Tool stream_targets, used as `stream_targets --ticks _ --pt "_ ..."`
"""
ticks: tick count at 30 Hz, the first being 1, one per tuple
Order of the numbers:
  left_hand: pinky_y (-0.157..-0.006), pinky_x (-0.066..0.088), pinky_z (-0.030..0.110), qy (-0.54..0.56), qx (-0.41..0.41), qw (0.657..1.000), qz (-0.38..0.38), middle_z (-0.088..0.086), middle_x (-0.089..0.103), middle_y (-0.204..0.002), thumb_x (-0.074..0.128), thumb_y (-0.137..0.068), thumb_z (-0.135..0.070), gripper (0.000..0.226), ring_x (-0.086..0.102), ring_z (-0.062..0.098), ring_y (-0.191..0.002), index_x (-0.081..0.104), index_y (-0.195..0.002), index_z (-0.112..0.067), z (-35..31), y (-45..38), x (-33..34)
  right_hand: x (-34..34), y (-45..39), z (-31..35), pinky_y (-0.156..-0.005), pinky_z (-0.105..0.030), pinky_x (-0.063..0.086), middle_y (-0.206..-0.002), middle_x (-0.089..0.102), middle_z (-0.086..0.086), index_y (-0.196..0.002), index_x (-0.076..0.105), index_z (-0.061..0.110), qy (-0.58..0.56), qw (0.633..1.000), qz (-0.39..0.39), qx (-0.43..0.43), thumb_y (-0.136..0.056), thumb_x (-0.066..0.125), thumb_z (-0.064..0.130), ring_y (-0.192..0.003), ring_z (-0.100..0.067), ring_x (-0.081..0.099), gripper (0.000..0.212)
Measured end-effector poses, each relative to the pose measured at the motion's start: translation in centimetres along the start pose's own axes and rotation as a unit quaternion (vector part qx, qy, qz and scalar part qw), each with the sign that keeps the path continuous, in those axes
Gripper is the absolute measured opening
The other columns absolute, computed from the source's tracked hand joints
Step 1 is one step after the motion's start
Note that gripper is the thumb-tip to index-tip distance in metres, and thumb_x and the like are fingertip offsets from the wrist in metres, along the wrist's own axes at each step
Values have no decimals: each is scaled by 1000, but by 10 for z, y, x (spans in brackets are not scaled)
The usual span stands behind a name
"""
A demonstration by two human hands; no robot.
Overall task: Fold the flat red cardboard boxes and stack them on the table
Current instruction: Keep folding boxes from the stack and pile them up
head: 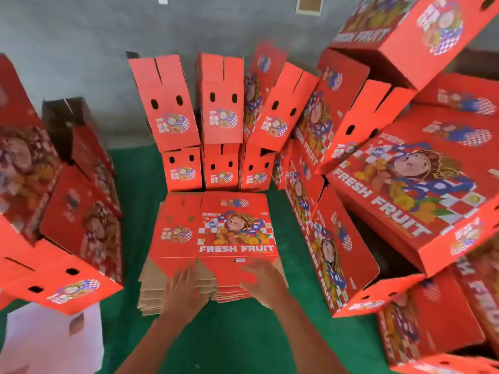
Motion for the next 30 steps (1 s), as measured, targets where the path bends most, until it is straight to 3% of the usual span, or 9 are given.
stream_targets --ticks 5,9,13,20,23,25,27,28,30 --pt "-129 10 55 -50 -36 998 -3 9 2 -174 54 -102 -33 85 -4 33 -160 0 -165 -17 22 -19 13 34 -22 -12 -127 -44 12 -173 12 0 -157 37 37 104 994 24 -25 -97 64 51 -159 -24 11 68" --pt "-127 20 47 -27 -25 999 -14 6 -3 -174 68 -97 -42 99 6 28 -160 1 -166 -16 31 -26 5 46 -29 -19 -129 -48 13 -173 9 1 -160 30 35 134 991 17 -25 -96 62 57 -160 -24 1 75" --pt "-126 21 40 -32 -13 999 -21 5 -8 -174 60 -102 -45 95 6 25 -160 -3 -166 -14 32 -20 10 48 -28 -23 -128 -51 15 -173 10 2 -161 29 34 159 986 22 -35 -98 56 60 -160 -25 0 73" --pt "-131 6 45 -212 64 974 -41 27 9 -169 38 -108 -11 62 8 39 -159 12 -163 2 27 13 29 48 -5 -23 -127 -45 24 -171 20 2 -162 26 28 234 971 17 -50 -101 53 56 -160 -24 7 71" --pt "-128 21 46 -262 91 960 -44 30 29 -163 42 -103 -6 59 27 41 -154 25 -158 8 26 40 20 51 23 -21 -126 -43 26 -168 27 1 -161 28 26 263 963 16 -64 -100 55 55 -159 -25 16 72" --pt "-106 54 39 -260 104 958 -51 28 67 -128 76 -79 -2 54 66 37 -122 64 -130 10 14 64 1 51 51 -18 -122 -45 34 -162 40 -3 -158 37 23 273 958 6 -86 -96 61 56 -152 -28 34 74" --pt "-63 62 29 -237 115 961 -89 12 74 -77 93 -39 6 51 76 27 -69 75 -86 -3 4 88 -26 46 78 -14 -109 -46 50 -147 58 -7 -145 57 19 261 956 -51 -122 -88 72 57 -135 -31 57 70" --pt "-54 58 28 -222 111 963 -103 7 70 -70 92 -38 8 52 72 24 -60 72 -84 -7 0 101 -40 41 91 -12 -103 -46 55 -140 64 -8 -138 63 17 246 955 -87 -140 -88 73 56 -127 -31 64 65" --pt "-67 57 35 -147 66 982 -100 6 72 -94 76 -72 4 48 74 27 -78 65 -117 -11 -8 126 -69 26 112 -7 -102 -48 56 -141 64 -10 -138 64 13 210 953 -153 -157 -94 62 59 -126 -31 65 64"
Point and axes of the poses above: each hand's wrist, its own y-axis away from the middle knuckle, its own x-axis out of the palm, z = x × y, the point moved 3 cm from there along -y, towards the middle knuckle
